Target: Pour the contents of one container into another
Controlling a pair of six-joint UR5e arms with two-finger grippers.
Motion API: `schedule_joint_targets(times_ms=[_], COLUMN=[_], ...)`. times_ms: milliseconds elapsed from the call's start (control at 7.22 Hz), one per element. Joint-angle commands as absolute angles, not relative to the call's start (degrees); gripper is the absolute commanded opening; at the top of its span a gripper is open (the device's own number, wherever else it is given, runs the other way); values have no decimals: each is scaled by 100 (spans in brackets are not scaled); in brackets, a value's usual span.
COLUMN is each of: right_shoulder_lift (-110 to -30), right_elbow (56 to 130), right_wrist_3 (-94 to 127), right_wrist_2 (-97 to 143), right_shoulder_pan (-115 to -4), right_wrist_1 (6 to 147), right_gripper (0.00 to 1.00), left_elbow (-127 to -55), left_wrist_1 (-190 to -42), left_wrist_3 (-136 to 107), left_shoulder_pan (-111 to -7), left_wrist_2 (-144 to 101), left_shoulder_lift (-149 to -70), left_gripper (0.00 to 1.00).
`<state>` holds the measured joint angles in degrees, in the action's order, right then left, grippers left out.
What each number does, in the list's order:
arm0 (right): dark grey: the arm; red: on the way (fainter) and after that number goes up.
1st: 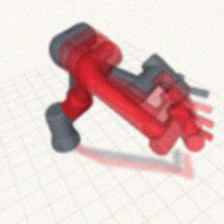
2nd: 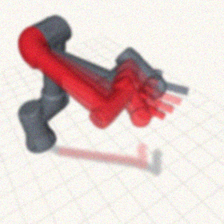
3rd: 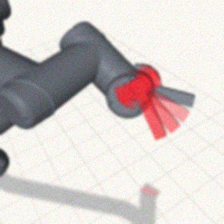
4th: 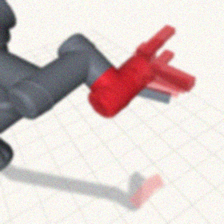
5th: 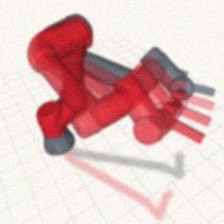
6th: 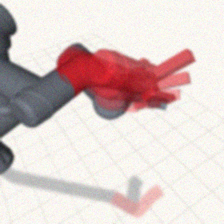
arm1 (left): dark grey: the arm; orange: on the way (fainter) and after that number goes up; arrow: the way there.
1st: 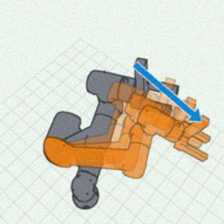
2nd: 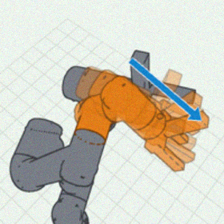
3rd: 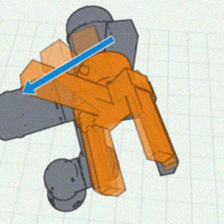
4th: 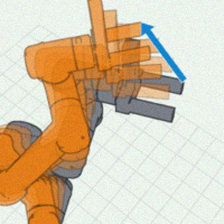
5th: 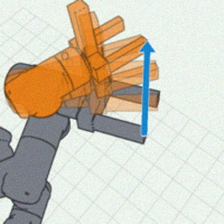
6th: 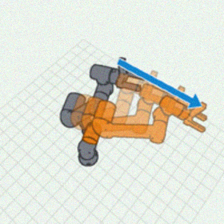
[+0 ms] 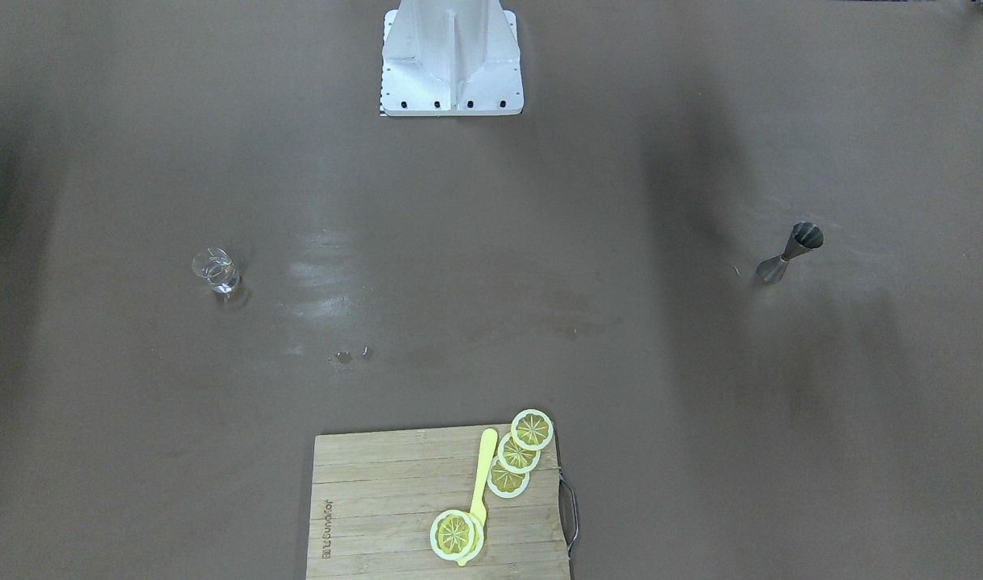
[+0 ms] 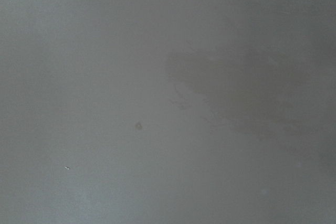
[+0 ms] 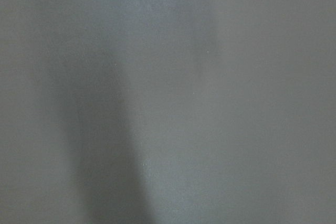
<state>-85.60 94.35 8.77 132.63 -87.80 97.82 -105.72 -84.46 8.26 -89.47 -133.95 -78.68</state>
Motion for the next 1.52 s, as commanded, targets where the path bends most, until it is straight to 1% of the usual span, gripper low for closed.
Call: schedule_joint_targets(times_ms=[0, 1386], right_shoulder_lift=[-8543, -8552], right_elbow=[9431, 9422], right_wrist_3=[870, 870], right_wrist_2=[13263, 13307], right_shoulder_pan=[-8780, -8780], right_wrist_1=[9782, 9791], right_gripper=[100, 100], left_elbow=[-10573, -10670], left_wrist_1=[-8446, -8446], left_wrist_3=[826, 826], left_shoulder_pan=[-8947, -8947], left_wrist_2=[-13395, -13412], left_shoulder_lift=[-7866, -7743], left_gripper=[99, 99])
